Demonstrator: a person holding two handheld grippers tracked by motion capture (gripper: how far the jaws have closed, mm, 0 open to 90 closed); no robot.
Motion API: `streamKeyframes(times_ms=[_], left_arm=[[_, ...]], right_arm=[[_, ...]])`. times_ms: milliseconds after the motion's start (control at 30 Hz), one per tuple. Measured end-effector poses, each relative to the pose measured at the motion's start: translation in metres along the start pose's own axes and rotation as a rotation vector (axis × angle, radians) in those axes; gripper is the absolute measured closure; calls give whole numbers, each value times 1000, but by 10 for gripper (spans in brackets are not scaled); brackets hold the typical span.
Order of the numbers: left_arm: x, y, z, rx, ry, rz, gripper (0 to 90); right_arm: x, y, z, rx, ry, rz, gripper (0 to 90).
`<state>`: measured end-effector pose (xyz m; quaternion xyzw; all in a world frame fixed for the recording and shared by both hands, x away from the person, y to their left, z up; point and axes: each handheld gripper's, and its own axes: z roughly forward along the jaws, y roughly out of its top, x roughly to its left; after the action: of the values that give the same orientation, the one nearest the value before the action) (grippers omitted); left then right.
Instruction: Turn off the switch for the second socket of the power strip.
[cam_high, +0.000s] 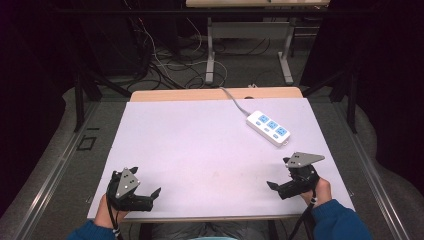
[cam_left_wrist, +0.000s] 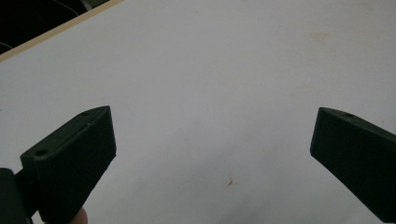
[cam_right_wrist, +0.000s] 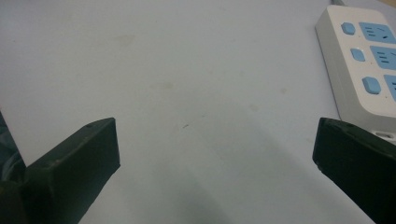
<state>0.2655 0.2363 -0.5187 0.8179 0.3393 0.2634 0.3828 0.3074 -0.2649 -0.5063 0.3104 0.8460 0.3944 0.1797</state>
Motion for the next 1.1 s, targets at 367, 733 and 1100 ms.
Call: streamKeyframes(times_ms=[367,733,1100], left_arm=[[0,0,0,-2,6,2,2],[-1,2,4,1,-6,9,2],[0,2,5,7,-9,4,3]], right_arm=[[-13,9,7,7,-14,6,3],[-25,20,14,10,-39,19,8],[-40,30,28,25,-50,29,9]])
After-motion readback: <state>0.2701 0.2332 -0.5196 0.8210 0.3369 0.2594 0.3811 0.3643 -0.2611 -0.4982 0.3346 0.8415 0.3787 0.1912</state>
